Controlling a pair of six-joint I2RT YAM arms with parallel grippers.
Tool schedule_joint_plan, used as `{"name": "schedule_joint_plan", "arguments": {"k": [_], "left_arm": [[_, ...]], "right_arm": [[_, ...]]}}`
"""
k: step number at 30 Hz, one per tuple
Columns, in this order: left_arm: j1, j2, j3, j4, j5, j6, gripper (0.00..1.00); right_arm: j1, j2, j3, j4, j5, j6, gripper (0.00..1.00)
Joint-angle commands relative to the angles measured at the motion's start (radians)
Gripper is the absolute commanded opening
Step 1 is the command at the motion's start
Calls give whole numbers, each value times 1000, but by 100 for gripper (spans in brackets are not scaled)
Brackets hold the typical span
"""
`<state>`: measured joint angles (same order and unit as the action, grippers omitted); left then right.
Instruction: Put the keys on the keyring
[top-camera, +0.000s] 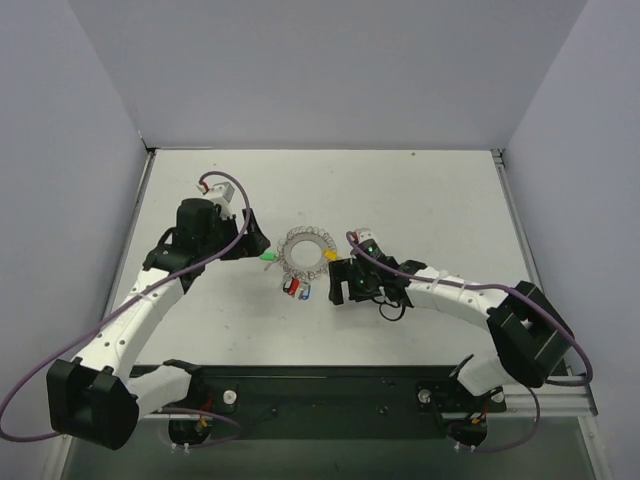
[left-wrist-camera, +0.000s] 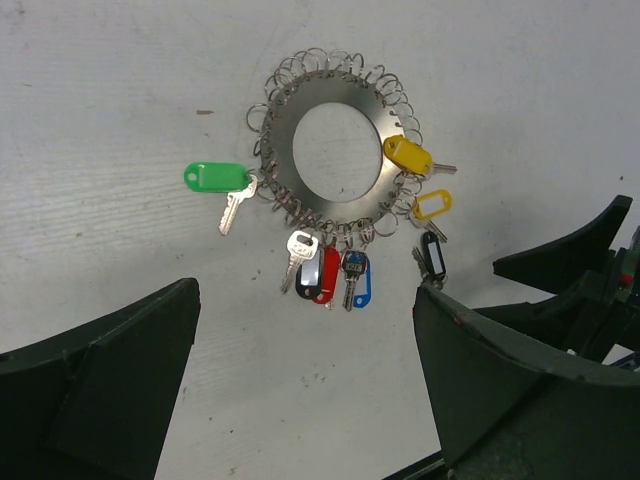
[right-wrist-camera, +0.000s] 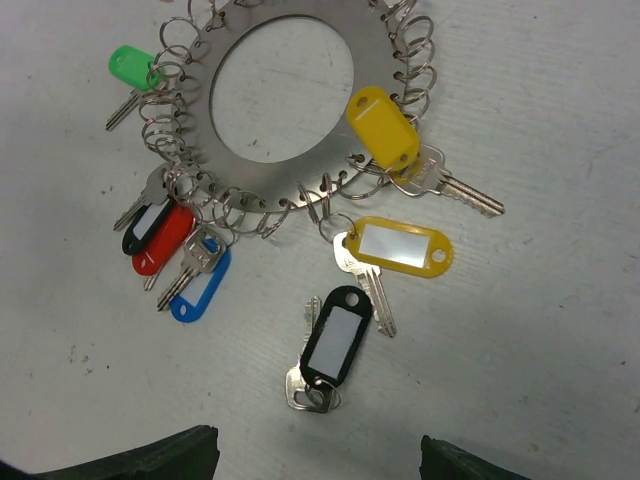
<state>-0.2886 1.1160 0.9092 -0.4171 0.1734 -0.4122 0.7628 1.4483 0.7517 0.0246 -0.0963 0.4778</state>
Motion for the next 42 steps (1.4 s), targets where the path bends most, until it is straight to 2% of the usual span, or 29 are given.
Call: {"name": "schedule_joint_plan", "arguments": {"k": [1, 3, 4, 7, 9, 11, 12, 15, 23, 29, 31, 35, 42], "left_arm": [[-4, 47, 28, 44, 80, 3, 97], [-4, 61, 19, 52, 123, 7, 97], [-6, 65, 17, 54, 133, 10, 98], [-4, 67, 17, 60, 159, 13, 97], [-4, 67, 17, 63, 161, 15, 97], [-4, 68, 19, 61, 153, 16, 97], [-4, 70, 22, 57, 152, 21, 97], [-4, 76, 34, 31, 123, 41, 97], [-4, 90, 59, 4, 97, 59, 97], [-6, 103, 49, 21, 124, 58, 98], [-4, 105, 45, 26, 135, 56, 97], [-4, 107, 37, 37, 152, 56, 97], [-4, 104, 28, 35, 170, 61, 97]], "right_arm": [[3, 47, 8, 90, -54, -18, 77], [0, 88, 12, 104, -65, -19, 72], [-2, 102, 18, 115, -72, -24, 64], [-5, 153, 24, 133, -88, -27, 51], [-6, 178, 21, 152, -86, -27, 49], [-8, 196, 31, 153, -77, -33, 43], [-8, 213, 37, 150, -75, -37, 36], [-8, 228, 41, 158, -80, -38, 23], [-8, 186, 32, 143, -105, -50, 0], [-8, 107, 55, 72, -88, -67, 1], [-8, 92, 60, 61, -83, -68, 13], [-3, 72, 72, 46, -77, -53, 44], [7, 135, 94, 29, -39, -56, 46]]}}
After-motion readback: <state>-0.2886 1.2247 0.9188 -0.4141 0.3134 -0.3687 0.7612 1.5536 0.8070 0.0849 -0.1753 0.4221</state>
